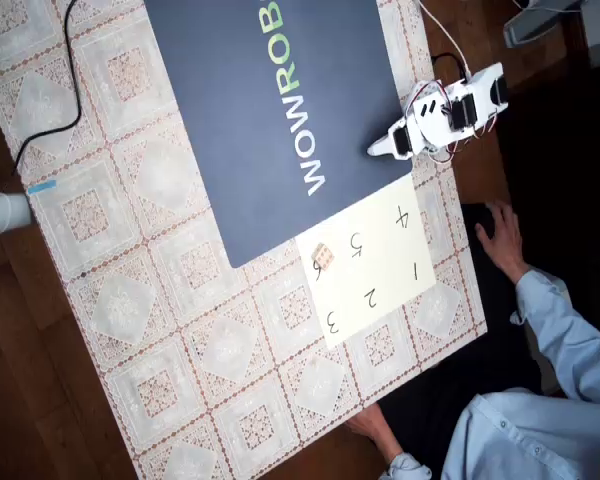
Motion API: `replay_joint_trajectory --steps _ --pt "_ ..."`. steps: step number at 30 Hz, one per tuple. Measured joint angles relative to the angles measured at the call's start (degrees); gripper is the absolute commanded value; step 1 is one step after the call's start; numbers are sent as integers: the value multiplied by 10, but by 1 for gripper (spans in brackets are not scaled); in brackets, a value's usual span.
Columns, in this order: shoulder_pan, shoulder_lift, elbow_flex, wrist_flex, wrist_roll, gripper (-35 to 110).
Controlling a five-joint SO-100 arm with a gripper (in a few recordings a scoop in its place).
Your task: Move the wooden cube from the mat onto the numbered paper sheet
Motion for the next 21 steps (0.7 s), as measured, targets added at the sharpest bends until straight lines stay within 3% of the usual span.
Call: replay_joint_trajectory --steps 21 --pt "0 -1 -4 -4 3 0"
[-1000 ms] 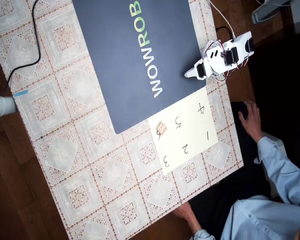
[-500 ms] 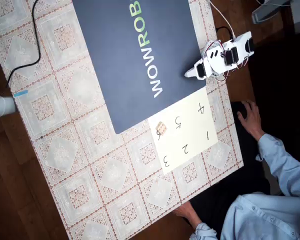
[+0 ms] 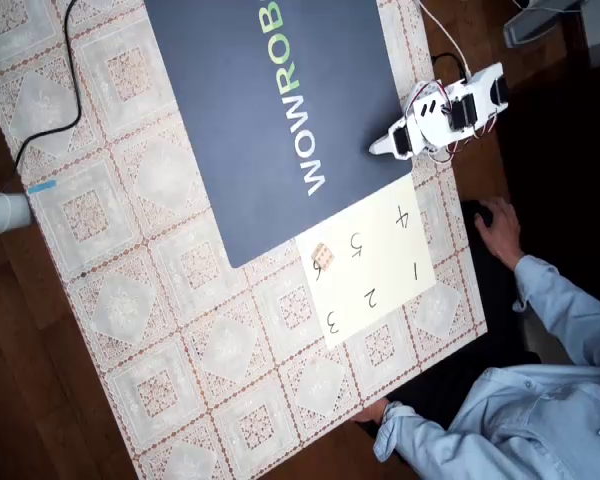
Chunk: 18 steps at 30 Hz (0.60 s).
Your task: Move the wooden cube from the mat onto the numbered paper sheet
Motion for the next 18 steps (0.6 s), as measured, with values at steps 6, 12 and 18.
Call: replay_joint_trajectory --steps 6,12,18 --pt "3 -1 40 -129 14 0" --pt "4 -2 70 -225 30 0" --pt "4 -1 70 -234 31 2"
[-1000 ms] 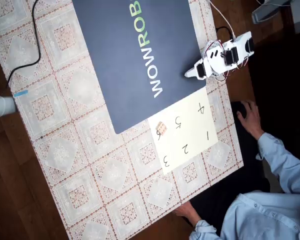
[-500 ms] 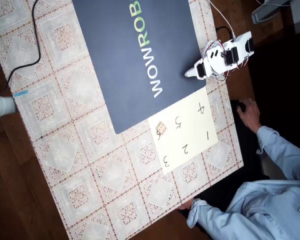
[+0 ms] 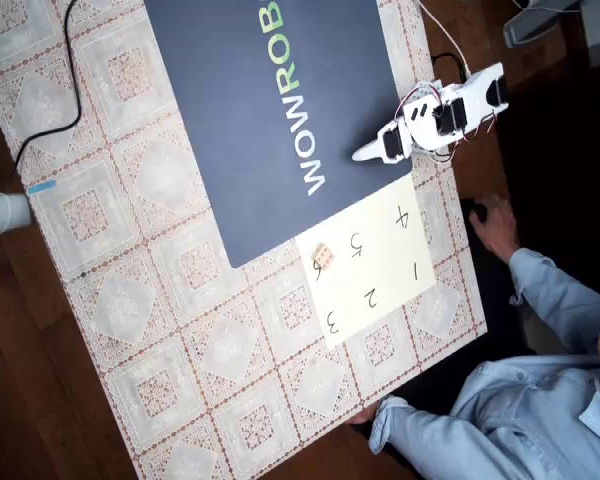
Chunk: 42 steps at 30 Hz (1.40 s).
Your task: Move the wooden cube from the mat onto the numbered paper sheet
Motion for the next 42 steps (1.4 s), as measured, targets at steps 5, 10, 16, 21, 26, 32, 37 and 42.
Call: replay_joint_trajectory --steps 5,10,16,21,26,32,37,42 --pt "0 1 0 0 0 0" --pt "0 1 0 0 0 0" --pt "0 1 0 0 0 0" --pt "0 1 0 0 0 0" --pt "0 2 2 0 0 0" --pt "0 4 2 0 0 0" --pt "0 2 2 0 0 0" --pt "0 2 2 0 0 0"
